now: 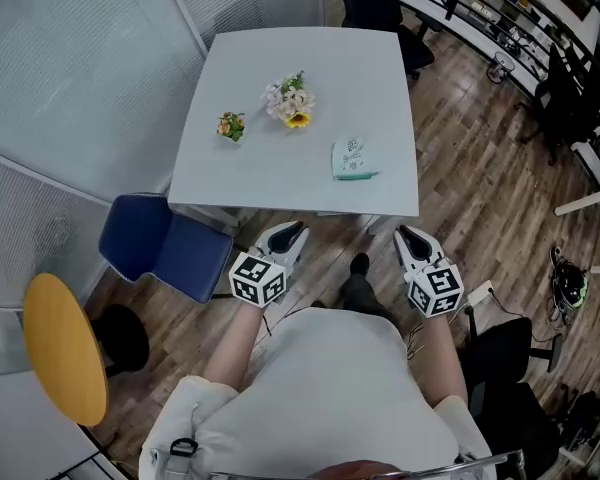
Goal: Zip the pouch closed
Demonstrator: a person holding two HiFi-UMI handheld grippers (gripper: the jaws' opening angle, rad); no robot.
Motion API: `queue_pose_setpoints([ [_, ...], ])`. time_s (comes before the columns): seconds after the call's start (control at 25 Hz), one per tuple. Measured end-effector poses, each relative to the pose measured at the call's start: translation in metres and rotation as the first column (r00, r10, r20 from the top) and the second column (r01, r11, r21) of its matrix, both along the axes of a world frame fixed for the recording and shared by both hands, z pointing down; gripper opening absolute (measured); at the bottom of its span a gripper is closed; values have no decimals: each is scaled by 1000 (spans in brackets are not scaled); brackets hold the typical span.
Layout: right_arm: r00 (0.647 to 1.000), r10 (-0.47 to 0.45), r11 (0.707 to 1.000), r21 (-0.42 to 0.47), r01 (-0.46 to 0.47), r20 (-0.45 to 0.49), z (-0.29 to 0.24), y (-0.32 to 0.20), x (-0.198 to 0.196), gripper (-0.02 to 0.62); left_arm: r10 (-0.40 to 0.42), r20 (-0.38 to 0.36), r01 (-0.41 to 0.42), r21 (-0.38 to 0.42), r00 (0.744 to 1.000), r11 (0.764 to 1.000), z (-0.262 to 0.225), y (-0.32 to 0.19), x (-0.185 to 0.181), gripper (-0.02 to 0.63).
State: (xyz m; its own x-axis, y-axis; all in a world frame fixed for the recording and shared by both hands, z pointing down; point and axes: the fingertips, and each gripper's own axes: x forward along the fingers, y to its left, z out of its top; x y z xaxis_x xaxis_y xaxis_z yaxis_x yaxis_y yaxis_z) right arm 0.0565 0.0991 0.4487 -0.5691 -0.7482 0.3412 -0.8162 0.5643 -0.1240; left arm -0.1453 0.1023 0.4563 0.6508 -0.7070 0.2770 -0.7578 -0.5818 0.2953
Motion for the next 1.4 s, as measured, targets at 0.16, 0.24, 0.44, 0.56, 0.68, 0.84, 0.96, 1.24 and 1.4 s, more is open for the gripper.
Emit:
queue_pose_setpoints([
  [0.16,1000,-31,999,-19,31,1,8,-31,9,40,-21,-9,21,-22,1000,1000,4,-26,11,66],
  [0.24,998,-56,998,-27,56,4,11,-47,13,40,-28,-20,27,-32,999,999,2,-39,20,66],
  [0.44,993,-115,992,-49,116,11,25,-90,22,40,-57,-13,56,-42,998,998,5,-77,41,66],
  [0.56,987,-159,985,-63,159,11,31,-114,28,40,-79,-38,76,-67,996,995,8,-99,52,66],
  [0.68,982,-189,979,-77,190,21,37,-137,38,40,-100,-47,95,-87,994,992,11,-117,64,66],
  [0.84,974,-225,969,-104,226,27,53,-169,55,40,-122,-25,119,-96,992,988,19,-142,81,66],
  [0.96,969,-245,959,-133,249,43,65,-188,64,40,-137,-13,135,-106,991,985,23,-156,91,66],
  [1.24,960,-272,944,-175,280,64,84,-214,68,40,-154,5,153,-142,988,978,40,-176,100,66],
  [1.4,959,-274,937,-205,282,65,100,-224,66,40,-139,16,140,-172,990,975,57,-186,103,67],
])
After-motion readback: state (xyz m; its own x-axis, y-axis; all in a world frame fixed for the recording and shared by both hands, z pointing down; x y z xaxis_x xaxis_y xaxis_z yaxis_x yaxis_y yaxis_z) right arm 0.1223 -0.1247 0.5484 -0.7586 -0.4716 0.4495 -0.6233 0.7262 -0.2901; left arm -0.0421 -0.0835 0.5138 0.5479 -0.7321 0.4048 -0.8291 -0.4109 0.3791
